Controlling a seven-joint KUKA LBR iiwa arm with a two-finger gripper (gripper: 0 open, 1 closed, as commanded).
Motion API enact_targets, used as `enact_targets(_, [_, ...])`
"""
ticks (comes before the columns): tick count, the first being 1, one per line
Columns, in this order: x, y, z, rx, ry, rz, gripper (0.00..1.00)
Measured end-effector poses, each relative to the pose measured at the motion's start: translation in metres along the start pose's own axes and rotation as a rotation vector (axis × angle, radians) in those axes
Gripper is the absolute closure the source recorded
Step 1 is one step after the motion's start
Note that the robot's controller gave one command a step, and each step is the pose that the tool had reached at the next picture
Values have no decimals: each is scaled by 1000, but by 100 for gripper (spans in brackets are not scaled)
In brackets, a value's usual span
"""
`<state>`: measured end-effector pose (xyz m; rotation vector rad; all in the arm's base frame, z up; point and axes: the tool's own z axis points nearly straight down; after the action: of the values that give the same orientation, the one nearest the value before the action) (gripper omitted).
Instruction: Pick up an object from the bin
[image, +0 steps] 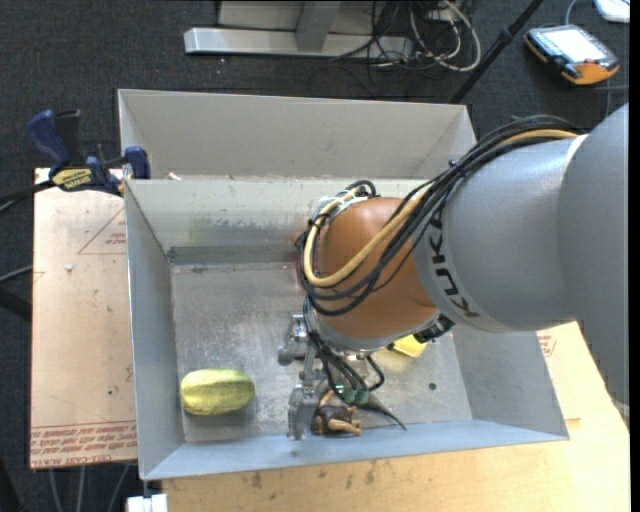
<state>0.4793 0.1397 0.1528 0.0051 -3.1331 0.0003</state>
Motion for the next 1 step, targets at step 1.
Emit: enact_targets(1, [-2, -1, -4, -1, -8, 4, 0])
